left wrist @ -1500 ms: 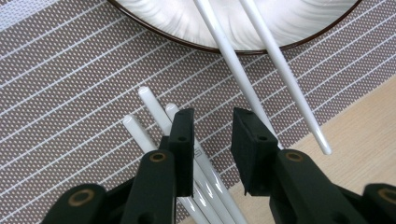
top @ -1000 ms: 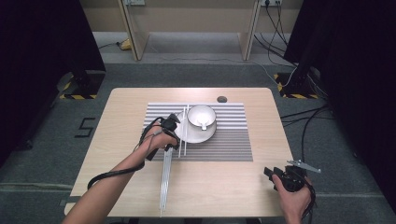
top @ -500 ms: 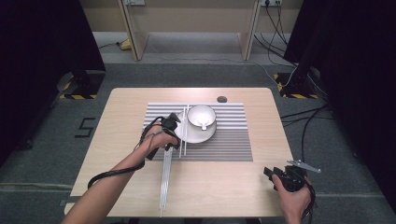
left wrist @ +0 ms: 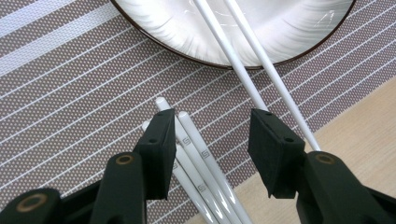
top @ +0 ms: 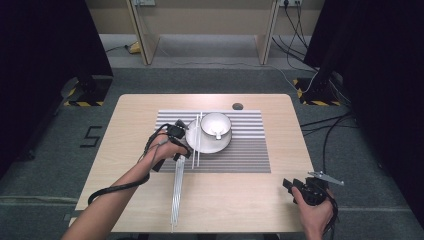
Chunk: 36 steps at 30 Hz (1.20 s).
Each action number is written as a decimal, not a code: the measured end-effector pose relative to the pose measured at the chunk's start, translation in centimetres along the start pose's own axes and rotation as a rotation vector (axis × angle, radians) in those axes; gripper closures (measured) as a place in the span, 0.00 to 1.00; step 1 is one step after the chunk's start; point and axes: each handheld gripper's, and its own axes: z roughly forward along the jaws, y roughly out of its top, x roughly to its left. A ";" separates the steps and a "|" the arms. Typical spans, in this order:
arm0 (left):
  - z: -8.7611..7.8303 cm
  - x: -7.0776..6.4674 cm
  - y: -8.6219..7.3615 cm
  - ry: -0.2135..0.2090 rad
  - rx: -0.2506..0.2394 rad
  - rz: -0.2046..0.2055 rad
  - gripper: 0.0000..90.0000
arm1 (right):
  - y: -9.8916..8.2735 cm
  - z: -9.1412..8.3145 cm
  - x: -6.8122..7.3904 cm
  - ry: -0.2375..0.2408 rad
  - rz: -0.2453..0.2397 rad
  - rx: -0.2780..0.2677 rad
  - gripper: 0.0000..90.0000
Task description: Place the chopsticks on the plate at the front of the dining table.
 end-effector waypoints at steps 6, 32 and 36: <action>-0.8 0.3 -0.6 0.008 -0.014 -0.002 0.54 | 0.0 0.1 0.2 0.001 -0.003 0.005 0.58; -2.0 0.7 -4.0 0.014 -0.064 0.020 0.48 | 0.0 0.1 0.1 -0.001 -0.004 0.003 0.58; -2.1 0.9 -4.6 0.016 -0.063 0.018 0.48 | 0.0 0.2 0.2 -0.001 -0.005 0.005 0.58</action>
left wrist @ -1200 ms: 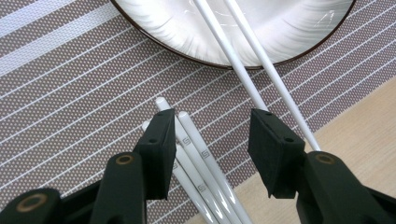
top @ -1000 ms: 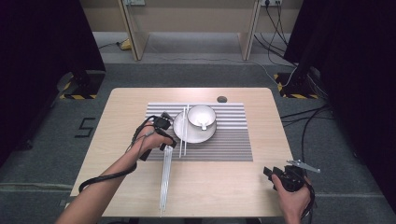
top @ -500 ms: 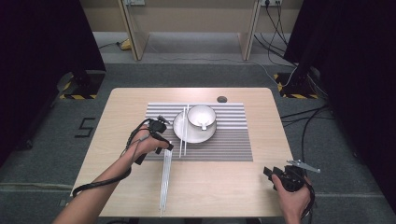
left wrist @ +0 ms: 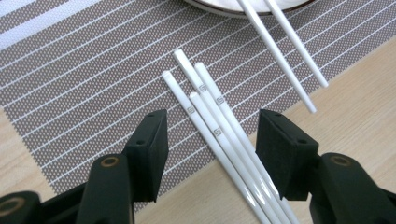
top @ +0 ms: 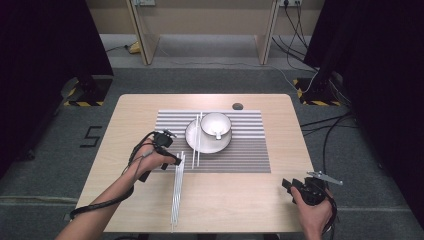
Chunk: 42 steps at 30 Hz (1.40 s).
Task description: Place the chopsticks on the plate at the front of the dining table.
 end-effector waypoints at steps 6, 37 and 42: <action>-0.2 0.2 -0.8 -0.002 -0.016 -0.002 0.48 | 0.0 0.0 0.1 -0.001 0.001 -0.001 0.58; -1.3 2.2 -5.8 0.008 -0.096 -0.039 0.45 | 0.0 0.0 0.1 -0.005 -0.001 -0.002 0.58; -1.3 2.4 -6.4 0.007 -0.106 -0.047 0.45 | 0.0 0.0 0.2 -0.004 -0.001 -0.002 0.58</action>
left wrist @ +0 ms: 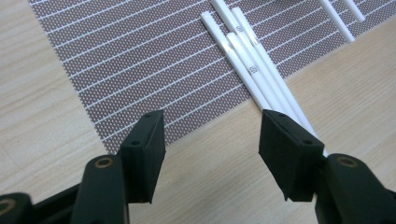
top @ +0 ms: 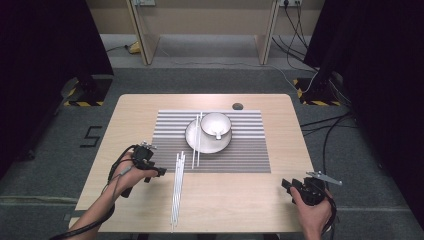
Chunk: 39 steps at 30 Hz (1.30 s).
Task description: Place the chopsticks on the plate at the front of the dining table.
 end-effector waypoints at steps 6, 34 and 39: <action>-0.2 0.3 -0.7 -0.002 -0.006 -0.008 0.45 | 0.0 0.0 0.0 -0.001 -0.002 -0.002 0.58; -1.5 2.7 -4.6 0.040 -0.074 -0.064 0.44 | 0.0 -0.1 -0.1 -0.004 0.002 -0.006 0.58; -1.8 3.3 -5.5 0.054 -0.099 -0.086 0.44 | 0.0 -0.1 -0.1 -0.003 0.005 -0.007 0.58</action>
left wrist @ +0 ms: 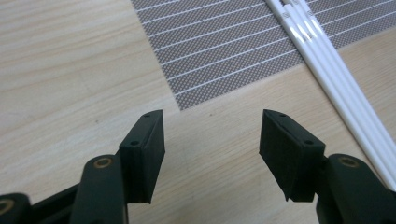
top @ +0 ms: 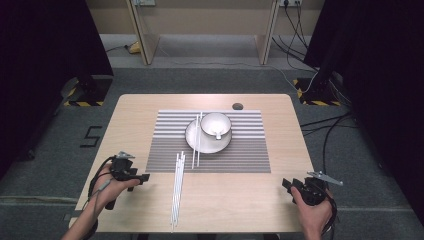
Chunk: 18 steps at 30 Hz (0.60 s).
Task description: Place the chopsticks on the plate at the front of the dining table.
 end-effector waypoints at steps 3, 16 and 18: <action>-0.2 0.4 -0.5 0.007 -0.010 -0.015 0.45 | 0.0 0.0 0.0 0.001 0.003 0.001 0.58; -1.3 2.6 -3.2 0.048 -0.032 -0.086 0.44 | 0.0 0.1 0.1 -0.002 -0.005 -0.002 0.58; -1.4 2.8 -3.7 0.049 -0.035 -0.098 0.44 | -0.1 0.1 0.1 -0.002 -0.002 -0.001 0.58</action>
